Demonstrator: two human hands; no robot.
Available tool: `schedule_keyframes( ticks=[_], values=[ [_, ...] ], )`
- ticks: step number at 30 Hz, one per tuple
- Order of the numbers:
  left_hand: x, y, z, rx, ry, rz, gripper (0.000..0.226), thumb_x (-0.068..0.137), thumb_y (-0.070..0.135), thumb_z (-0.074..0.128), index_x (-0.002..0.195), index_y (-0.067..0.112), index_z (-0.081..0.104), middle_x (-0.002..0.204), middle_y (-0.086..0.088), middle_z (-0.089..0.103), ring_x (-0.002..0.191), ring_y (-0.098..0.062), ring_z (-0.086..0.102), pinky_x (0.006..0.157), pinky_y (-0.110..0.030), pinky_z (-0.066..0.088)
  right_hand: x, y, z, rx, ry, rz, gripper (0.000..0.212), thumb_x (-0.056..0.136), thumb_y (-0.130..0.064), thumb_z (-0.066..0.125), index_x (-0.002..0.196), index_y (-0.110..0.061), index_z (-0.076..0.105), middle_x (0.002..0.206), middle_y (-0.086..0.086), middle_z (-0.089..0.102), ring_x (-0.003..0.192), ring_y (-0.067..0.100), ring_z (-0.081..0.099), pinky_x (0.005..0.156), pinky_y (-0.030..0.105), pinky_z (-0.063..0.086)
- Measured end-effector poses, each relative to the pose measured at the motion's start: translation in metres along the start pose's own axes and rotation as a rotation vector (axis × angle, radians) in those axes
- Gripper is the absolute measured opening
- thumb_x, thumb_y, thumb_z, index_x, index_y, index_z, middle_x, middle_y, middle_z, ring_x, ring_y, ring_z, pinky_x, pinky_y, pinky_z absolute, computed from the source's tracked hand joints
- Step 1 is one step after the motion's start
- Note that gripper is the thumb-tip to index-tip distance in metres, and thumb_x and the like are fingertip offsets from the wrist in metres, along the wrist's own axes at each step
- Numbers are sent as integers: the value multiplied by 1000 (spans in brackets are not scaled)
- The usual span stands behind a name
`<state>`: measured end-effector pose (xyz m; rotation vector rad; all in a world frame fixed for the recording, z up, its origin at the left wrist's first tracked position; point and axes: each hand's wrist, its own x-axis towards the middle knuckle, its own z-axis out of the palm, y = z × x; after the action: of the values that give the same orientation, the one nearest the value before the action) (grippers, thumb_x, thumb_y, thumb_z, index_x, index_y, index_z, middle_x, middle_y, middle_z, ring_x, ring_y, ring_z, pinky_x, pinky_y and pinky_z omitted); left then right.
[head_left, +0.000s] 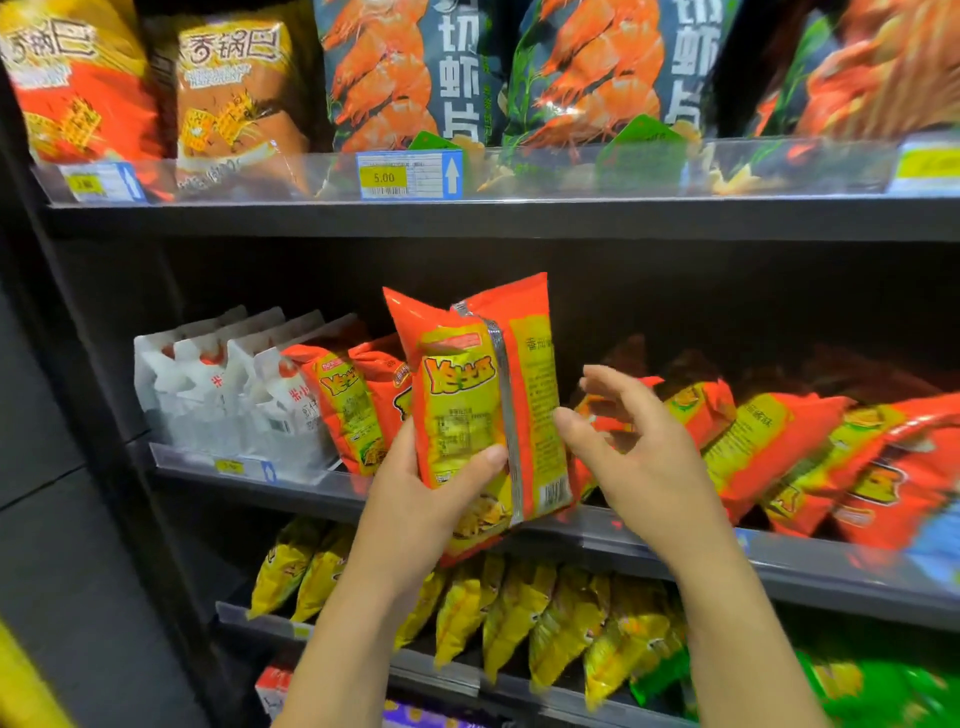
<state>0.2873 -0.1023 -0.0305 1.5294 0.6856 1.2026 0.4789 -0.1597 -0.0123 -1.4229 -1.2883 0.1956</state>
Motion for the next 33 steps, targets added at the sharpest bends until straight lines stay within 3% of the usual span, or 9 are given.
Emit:
schedule_keyframes(
  ticks=[2,5,10,13,16,21,28,30,33],
  values=[
    [-5,1,4,-56,-48,-50,52,86,31,77,135,34,61,122,7,78,112,-17,75,92,-41,62,-8,6,7,158,-125,136,95,70,-85,62,149,-35,52,143,-13,61,130,6,60,110,45,52],
    [-11,-1,13,-109,-124,-109,53,88,26,73,139,28,60,124,1,77,114,-23,75,93,-42,63,-20,15,12,341,-248,127,71,84,-80,60,139,-36,61,132,-13,72,123,8,67,108,49,53],
    [-15,-7,17,-122,-261,-183,73,80,53,80,144,27,58,135,0,73,123,-21,70,99,-42,58,-41,34,4,598,-125,294,58,89,-67,62,132,-28,68,127,-5,76,122,17,70,113,53,48],
    [-12,-7,21,-233,-125,-215,98,71,76,77,150,23,53,139,3,70,129,-16,66,104,-44,53,-52,47,-3,884,-40,484,55,88,-58,60,129,-24,71,126,7,76,120,27,72,115,58,45],
    [-12,-2,27,-347,-64,-262,79,86,69,53,148,19,54,135,1,73,123,-18,70,96,-42,53,-61,55,-7,996,-29,537,55,90,-54,57,130,-19,72,127,14,75,119,31,72,114,59,45],
    [-17,7,35,-355,-95,-248,69,92,64,47,143,19,56,131,-5,74,119,-25,72,105,-50,50,-61,57,-12,919,-22,492,50,93,-55,57,128,-24,73,126,9,76,119,29,72,114,59,46],
    [-24,7,52,5,-227,-123,44,98,60,55,137,43,64,134,13,71,123,-6,68,102,-41,56,-59,43,-13,433,-53,239,55,92,-72,56,134,-38,64,126,-24,72,120,-3,65,107,36,50],
    [-24,3,56,141,-157,-66,43,97,62,53,138,48,60,131,24,69,120,5,65,102,-37,51,-60,38,-13,381,-98,197,49,94,-68,49,130,-39,65,119,-25,73,111,-7,67,95,26,52],
    [-21,-5,56,108,-59,-94,44,96,62,54,136,44,62,126,17,74,116,-4,71,104,-43,53,-60,37,-18,474,-209,197,52,94,-68,39,126,-39,68,116,-19,77,112,0,71,96,29,55]
  ],
)
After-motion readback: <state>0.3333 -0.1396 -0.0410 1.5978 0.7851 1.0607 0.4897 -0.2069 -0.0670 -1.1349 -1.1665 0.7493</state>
